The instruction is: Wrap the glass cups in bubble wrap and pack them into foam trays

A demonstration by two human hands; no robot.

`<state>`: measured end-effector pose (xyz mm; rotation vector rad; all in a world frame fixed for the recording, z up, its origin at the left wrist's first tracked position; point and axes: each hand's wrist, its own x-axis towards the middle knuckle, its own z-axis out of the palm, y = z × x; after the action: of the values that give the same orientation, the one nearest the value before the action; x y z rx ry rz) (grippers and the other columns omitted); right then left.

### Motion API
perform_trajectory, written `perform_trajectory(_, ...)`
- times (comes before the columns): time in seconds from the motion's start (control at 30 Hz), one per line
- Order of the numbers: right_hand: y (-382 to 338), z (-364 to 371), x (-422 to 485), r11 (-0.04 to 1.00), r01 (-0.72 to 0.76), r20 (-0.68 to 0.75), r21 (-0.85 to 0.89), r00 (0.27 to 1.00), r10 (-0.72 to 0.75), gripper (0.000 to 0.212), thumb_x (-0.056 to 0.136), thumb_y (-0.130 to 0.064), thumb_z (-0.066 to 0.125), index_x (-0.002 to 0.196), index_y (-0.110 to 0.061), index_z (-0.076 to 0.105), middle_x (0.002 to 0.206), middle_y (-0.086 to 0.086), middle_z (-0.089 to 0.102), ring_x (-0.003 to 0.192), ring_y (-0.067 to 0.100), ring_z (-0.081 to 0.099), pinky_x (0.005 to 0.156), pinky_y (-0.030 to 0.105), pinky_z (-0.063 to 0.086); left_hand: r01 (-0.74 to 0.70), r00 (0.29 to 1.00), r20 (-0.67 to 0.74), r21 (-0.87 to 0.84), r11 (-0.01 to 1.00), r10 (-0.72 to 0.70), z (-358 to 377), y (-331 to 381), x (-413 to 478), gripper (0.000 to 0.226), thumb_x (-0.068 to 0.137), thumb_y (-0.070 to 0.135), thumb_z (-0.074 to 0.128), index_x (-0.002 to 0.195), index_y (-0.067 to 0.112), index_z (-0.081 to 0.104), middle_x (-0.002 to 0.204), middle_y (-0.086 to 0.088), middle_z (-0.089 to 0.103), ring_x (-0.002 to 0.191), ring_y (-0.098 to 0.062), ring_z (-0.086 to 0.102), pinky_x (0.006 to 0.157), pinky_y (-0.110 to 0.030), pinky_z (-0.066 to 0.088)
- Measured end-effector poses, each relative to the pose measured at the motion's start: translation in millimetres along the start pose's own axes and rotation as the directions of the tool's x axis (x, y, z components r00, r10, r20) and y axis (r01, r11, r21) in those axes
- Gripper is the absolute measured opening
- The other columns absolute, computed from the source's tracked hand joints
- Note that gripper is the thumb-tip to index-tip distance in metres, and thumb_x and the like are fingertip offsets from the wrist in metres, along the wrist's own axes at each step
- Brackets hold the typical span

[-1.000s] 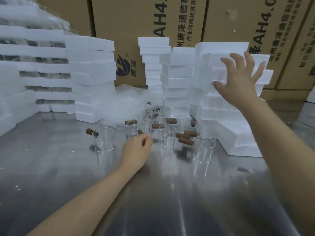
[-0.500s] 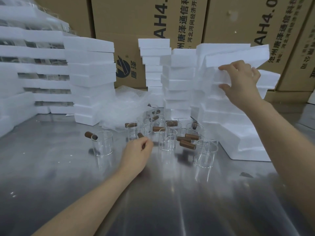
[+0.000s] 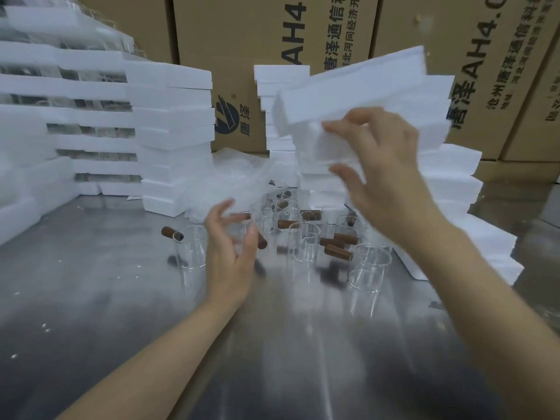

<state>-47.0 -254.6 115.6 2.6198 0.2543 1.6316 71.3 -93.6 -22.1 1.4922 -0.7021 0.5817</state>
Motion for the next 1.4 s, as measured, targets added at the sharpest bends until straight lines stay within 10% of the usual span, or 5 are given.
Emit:
perform_trajectory(0.13,-44,35,-42,0.978,0.168,-0.016,0.122,0.986,-0.167,0.040,0.079,-0.007,0.073,0.119,-0.004,0.065,0.110,0.017,0.062,0.108,0.023,0.046,0.098,0.047,0.037,-0.404,0.911,-0.044,0.102,0.909,0.410,-26,-3,15,0.090,0.090,0.065,0.041,0.146,0.005,0.004,0.157,-0.014,0.005,0.146,-0.030,0.017,0.118,-0.042,0.021)
perform_trajectory(0.3,-54,69,-87,0.955,0.288,-0.013,0.075,0.957,-0.288,0.055,0.077,-0.001,0.076,0.124,-0.014,0.050,0.108,0.013,0.067,0.102,0.029,0.064,0.090,0.039,0.049,-0.495,0.869,0.128,0.190,0.848,0.478,-50,-15,31,0.071,0.091,0.063,0.042,0.135,0.008,0.029,0.135,0.002,0.040,0.129,-0.017,0.041,0.106,-0.031,0.035)
perform_trajectory(0.93,-84,48,-93,0.742,0.489,0.215,0.459,0.749,-0.626,0.040,0.078,-0.028,0.077,0.112,-0.009,0.070,0.095,0.008,0.067,0.075,0.026,0.060,0.062,0.033,0.044,0.387,0.921,-0.063,0.250,0.888,-0.384,-58,1,51,0.020,0.093,0.046,0.049,0.092,0.026,0.055,0.067,0.005,0.053,0.060,-0.021,0.053,0.060,-0.036,0.050)
perform_trajectory(1.23,-44,48,-82,0.910,0.073,0.280,0.407,0.939,-0.200,0.026,0.091,-0.027,0.062,0.113,-0.014,0.068,0.111,0.003,0.066,0.102,0.023,0.061,0.083,0.042,0.049,0.497,0.808,0.145,0.354,0.792,-0.571,-70,4,53,0.039,0.094,0.042,0.049,0.089,0.008,0.066,0.085,-0.006,0.067,0.072,-0.025,0.063,0.058,-0.025,0.047)
perform_trajectory(1.4,-12,53,-86,0.918,-0.272,0.690,0.288,0.724,-0.002,0.041,0.087,-0.042,0.062,0.127,-0.035,0.057,0.129,-0.020,0.057,0.120,-0.001,0.044,0.102,0.025,0.034,0.563,0.680,0.271,0.403,0.722,-0.681,-70,7,46,0.038,0.094,0.034,0.045,0.084,0.006,0.070,0.069,-0.006,0.073,0.054,-0.021,0.069,0.048,-0.023,0.053)
